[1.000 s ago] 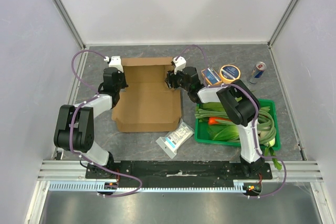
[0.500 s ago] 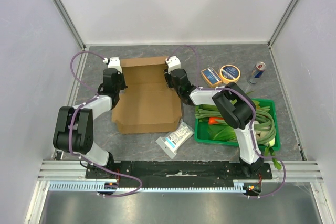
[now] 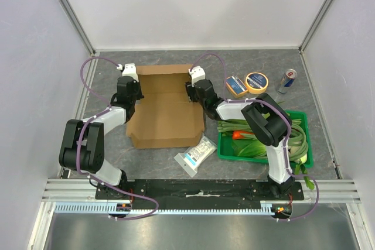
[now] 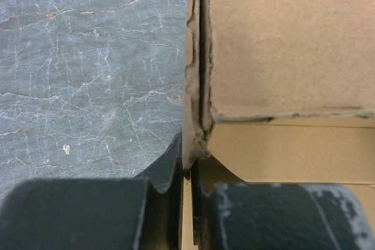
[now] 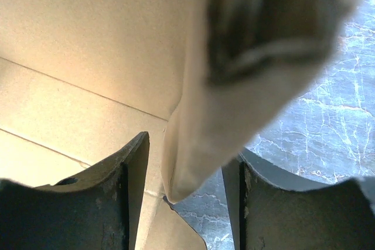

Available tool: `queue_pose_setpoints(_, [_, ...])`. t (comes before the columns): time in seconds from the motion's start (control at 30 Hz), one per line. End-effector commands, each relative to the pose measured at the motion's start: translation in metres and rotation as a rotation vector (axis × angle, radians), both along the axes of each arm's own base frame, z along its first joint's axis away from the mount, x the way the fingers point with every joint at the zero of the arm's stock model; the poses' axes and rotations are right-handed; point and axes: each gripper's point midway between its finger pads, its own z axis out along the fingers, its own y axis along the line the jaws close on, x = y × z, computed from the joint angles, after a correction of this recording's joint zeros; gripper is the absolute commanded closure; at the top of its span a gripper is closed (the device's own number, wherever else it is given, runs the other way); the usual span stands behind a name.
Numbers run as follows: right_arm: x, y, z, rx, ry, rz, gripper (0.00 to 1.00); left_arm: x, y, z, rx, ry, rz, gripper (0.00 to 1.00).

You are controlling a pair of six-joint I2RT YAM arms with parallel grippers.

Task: Fold the paper box

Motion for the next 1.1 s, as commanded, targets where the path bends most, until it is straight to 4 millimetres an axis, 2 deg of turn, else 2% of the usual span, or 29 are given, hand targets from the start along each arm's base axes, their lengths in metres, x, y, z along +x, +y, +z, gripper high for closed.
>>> queue_pose_setpoints(0.0, [0.007, 0.001, 0.035, 0.046, -0.082, -0.015, 0.42, 0.006, -0.002, 0.024, -0.024, -0.082, 0.021, 0.98])
queue_pose_setpoints(0.1, [0.016, -0.001, 0.031, 0.041, -0.082, -0.057, 0.54, 0.005, -0.004, 0.025, -0.024, -0.085, 0.018, 0.98])
queue_pose_setpoints(0.13, [0.019, -0.004, 0.022, 0.029, -0.082, -0.1, 0.62, 0.005, -0.004, 0.025, -0.024, -0.086, 0.018, 0.98])
queue_pose_setpoints(0.17, [0.025, -0.004, 0.026, 0.051, -0.091, -0.142, 0.69, 0.005, -0.005, 0.027, -0.025, -0.091, 0.016, 0.98])
queue_pose_setpoints(0.2, [0.027, -0.008, 0.024, 0.051, -0.092, -0.207, 0.98, 0.004, -0.004, 0.025, -0.024, -0.088, 0.021, 0.98])
queue_pose_setpoints(0.23, [0.028, -0.02, 0.016, 0.029, -0.103, -0.323, 1.0, 0.004, -0.005, 0.027, -0.026, -0.093, 0.023, 0.98])
queue_pose_setpoints(0.3, [0.028, -0.018, 0.021, 0.043, -0.109, -0.431, 1.0, 0.003, -0.003, 0.025, -0.029, -0.084, 0.037, 0.98])
queue_pose_setpoints(0.33, [0.019, -0.02, 0.018, -0.005, -0.142, -0.511, 1.0, 0.002, -0.004, 0.025, -0.029, -0.083, 0.037, 0.98])
queue_pose_setpoints(0.37, [0.02, -0.015, 0.025, -0.009, -0.161, -0.536, 1.0, 0.001, -0.004, 0.026, -0.026, -0.085, 0.041, 0.98])
queue_pose_setpoints(0.43, [0.02, -0.012, 0.013, -0.036, -0.144, -0.571, 1.0, 0.0, -0.004, 0.026, -0.025, -0.086, 0.046, 0.98])
queue_pose_setpoints(0.47, [0.022, -0.011, 0.019, -0.044, -0.149, -0.594, 1.0, -0.001, -0.004, 0.025, -0.025, -0.084, 0.046, 0.98])
queue_pose_setpoints(0.6, [0.022, -0.015, 0.021, -0.073, -0.16, -0.625, 1.0, -0.002, -0.003, 0.026, -0.023, -0.087, 0.058, 0.98])
queue_pose_setpoints(0.63, [0.022, -0.016, 0.029, -0.072, -0.17, -0.625, 1.0, -0.002, -0.002, 0.025, -0.022, -0.085, 0.062, 0.98])
queue_pose_setpoints(0.67, [0.02, -0.015, 0.025, -0.062, -0.169, -0.595, 1.0, -0.002, -0.002, 0.026, -0.022, -0.088, 0.063, 0.98])
queue_pose_setpoints(0.7, [0.019, -0.014, 0.028, -0.058, -0.168, -0.569, 0.94, -0.001, -0.002, 0.025, -0.022, -0.086, 0.063, 0.98])
queue_pose_setpoints(0.73, [0.019, -0.016, 0.04, -0.05, -0.173, -0.546, 0.85, -0.001, -0.002, 0.025, -0.022, -0.085, 0.063, 0.98])
queue_pose_setpoints(0.77, [0.014, -0.018, 0.035, -0.057, -0.162, -0.509, 0.75, -0.001, -0.002, 0.025, -0.021, -0.085, 0.063, 0.98])
queue_pose_setpoints(0.8, [0.011, -0.011, 0.033, -0.042, -0.139, -0.425, 0.62, -0.001, -0.002, 0.026, -0.022, -0.088, 0.066, 0.98])
queue_pose_setpoints(0.83, [0.009, -0.012, 0.052, -0.003, -0.149, -0.375, 0.56, -0.001, -0.001, 0.026, -0.021, -0.087, 0.071, 0.98])
queue_pose_setpoints(0.87, [0.0, -0.019, 0.04, -0.012, -0.126, -0.339, 0.45, -0.001, -0.001, 0.025, -0.023, -0.087, 0.073, 0.98])
queue_pose_setpoints(0.9, [-0.006, -0.009, 0.04, 0.017, -0.093, -0.242, 0.33, -0.001, -0.002, 0.025, -0.022, -0.086, 0.07, 0.98])
queue_pose_setpoints(0.93, [-0.004, -0.016, 0.056, 0.057, -0.094, -0.209, 0.3, 0.0, -0.002, 0.025, -0.022, -0.086, 0.068, 0.98])
queue_pose_setpoints(0.97, [-0.012, -0.02, 0.047, 0.052, -0.07, -0.155, 0.26, 0.0, -0.002, 0.026, -0.023, -0.087, 0.068, 0.98])
queue_pose_setpoints(1.07, [-0.027, -0.02, 0.052, 0.125, -0.038, 0.042, 0.17, 0.0, -0.002, 0.025, -0.026, -0.087, 0.068, 0.98])
